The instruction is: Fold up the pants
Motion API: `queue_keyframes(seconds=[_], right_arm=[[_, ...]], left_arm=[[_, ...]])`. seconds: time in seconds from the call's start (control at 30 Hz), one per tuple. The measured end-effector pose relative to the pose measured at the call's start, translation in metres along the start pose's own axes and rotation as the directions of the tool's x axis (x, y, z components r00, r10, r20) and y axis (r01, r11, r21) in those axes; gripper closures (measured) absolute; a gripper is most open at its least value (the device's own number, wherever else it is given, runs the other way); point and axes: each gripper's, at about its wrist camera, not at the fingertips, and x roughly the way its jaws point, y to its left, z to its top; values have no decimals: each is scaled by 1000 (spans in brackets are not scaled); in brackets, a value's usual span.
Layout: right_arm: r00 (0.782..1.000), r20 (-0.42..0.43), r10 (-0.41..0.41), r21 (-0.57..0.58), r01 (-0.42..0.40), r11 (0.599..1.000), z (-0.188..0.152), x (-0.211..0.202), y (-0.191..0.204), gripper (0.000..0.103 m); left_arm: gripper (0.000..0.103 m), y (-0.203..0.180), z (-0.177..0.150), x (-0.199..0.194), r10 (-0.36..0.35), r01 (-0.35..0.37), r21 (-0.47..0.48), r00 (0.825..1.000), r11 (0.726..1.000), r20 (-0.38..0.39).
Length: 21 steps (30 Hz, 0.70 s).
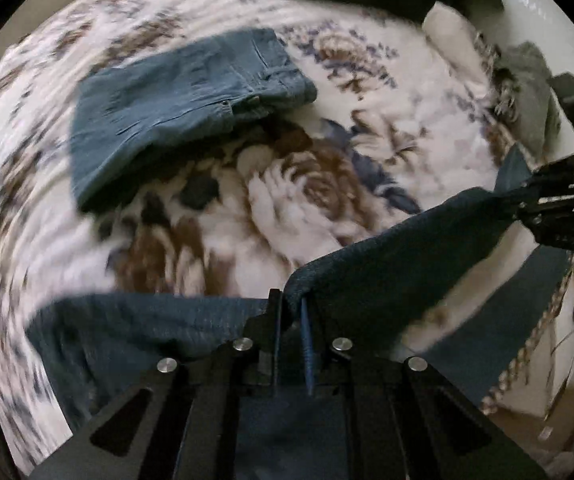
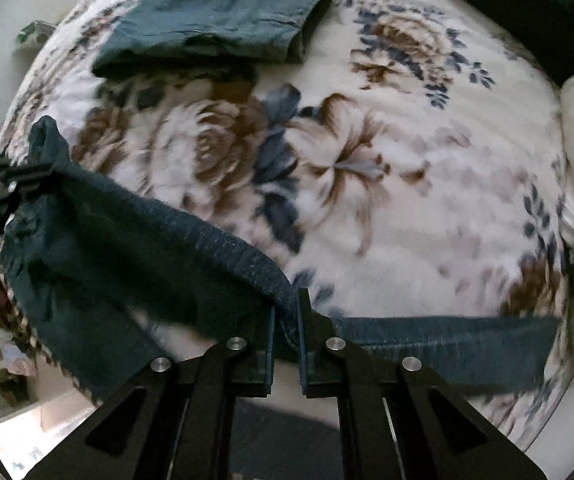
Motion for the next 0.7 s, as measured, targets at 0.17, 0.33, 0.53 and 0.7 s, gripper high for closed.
queue_keyframes(seconds=[0.17, 0.33, 0.53, 0.7], right_arm=[[1000, 20, -17, 4, 17, 1000, -57, -25, 71, 94], [997, -71, -18, 4, 19, 1000, -131, -8, 102, 94], [988, -142, -60, -37, 56, 998, -180, 45, 121, 94], [980, -167, -104, -22, 102, 995, -191, 73, 123, 88]], left_arm=[[97, -53, -82, -5, -14, 13, -182, 1000, 983, -5], [97, -67, -157, 39, -63, 18, -367, 992, 930, -113], [97, -75, -196, 91, -56, -36, -456, 981, 889, -187], [92, -77, -208, 105, -41, -64, -489, 979, 870, -200]])
